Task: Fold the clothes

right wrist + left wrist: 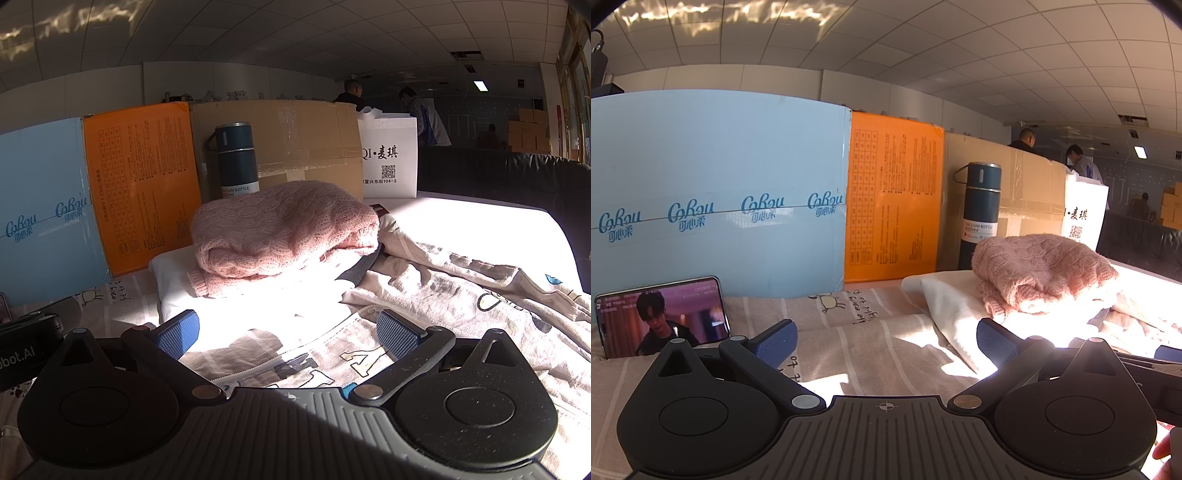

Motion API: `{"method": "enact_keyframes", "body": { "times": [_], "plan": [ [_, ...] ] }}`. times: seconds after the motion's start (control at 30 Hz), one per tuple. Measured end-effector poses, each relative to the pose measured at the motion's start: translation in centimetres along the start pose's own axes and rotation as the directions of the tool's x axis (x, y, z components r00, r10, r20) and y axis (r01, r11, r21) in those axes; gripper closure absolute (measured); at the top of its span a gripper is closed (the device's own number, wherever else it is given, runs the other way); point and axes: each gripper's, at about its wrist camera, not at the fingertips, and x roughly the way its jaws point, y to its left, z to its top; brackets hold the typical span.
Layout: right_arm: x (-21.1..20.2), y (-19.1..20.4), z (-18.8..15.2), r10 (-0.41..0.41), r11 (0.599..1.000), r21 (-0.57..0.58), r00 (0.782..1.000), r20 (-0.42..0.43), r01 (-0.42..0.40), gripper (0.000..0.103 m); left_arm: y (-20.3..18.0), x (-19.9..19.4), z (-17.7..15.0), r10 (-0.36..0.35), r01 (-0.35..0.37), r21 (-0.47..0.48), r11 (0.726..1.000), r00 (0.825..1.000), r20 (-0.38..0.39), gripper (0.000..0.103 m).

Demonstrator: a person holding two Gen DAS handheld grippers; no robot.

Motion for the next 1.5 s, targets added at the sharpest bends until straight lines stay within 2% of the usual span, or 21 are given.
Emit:
{"method": "enact_keyframes", "body": {
  "times": [1.27, 1.5],
  "plan": [
    [0.06, 0.02, -0.02, 0.001, 1.0, 0.001, 1.0, 0.002, -0.001, 0.0, -0.05, -0.03, 0.0, 0.001, -0.001, 0.0, 1.0, 1.0, 0.002, 0.0],
    [-0.58, -0.18, 0.07, 0.012, 1.0, 0.017, 0.999, 0.046, -0.013, 0.0, 0.05, -0.15, 0.16, -0.005, 0.006, -0.013, 1.0, 1.0, 0.006, 0.0]
  ]
}}
